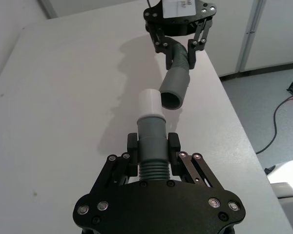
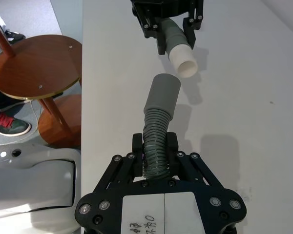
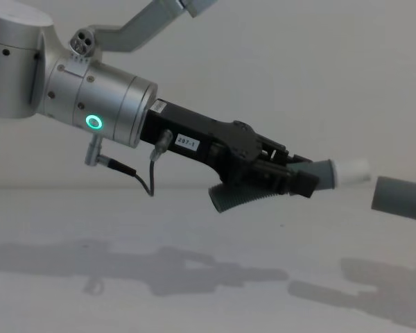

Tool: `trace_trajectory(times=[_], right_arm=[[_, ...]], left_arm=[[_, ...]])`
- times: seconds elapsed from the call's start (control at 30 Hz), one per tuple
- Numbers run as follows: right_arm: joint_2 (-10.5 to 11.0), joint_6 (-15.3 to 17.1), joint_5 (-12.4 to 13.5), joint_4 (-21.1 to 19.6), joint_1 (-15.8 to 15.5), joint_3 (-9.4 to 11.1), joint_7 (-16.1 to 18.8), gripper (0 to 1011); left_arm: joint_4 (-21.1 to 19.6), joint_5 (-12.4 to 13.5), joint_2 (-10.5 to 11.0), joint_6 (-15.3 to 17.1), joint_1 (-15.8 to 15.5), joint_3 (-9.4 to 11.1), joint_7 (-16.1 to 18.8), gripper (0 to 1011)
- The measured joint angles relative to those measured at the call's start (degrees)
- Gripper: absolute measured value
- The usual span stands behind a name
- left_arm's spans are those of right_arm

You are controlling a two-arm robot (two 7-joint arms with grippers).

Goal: Use both hands to pick up one end of the pipe from the table, align the ends, and insert them.

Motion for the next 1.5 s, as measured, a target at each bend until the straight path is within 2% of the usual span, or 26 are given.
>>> trace_trajectory(times=[0.47,0.87,1.07,1.5], right_arm=[[0.5,-0.1,0.5,0.5,0.6,-0.7,0.2,273],[1.0,0.0,1.2,1.0,0.9,-1.1,0.7,273],[1.4,0.3,1.8,1.0,1.0,-1.4,1.2,273],[2.4,0.4,2.8,1.4,1.2,-2.0,2.9,273]], left_arm=[[0.1,-0.2,0.0,0.9,-1.1,1.8,-1.8,343],[1.1,0.8,-0.4,1.4,-2.8,3.8,-3.0,343],[2.4,1.1,-1.2,1.0,-3.6,4.6,-3.5,343],[8.7,1.3,-5.3,-3.1,-6.5,5.8,-4.4,343]])
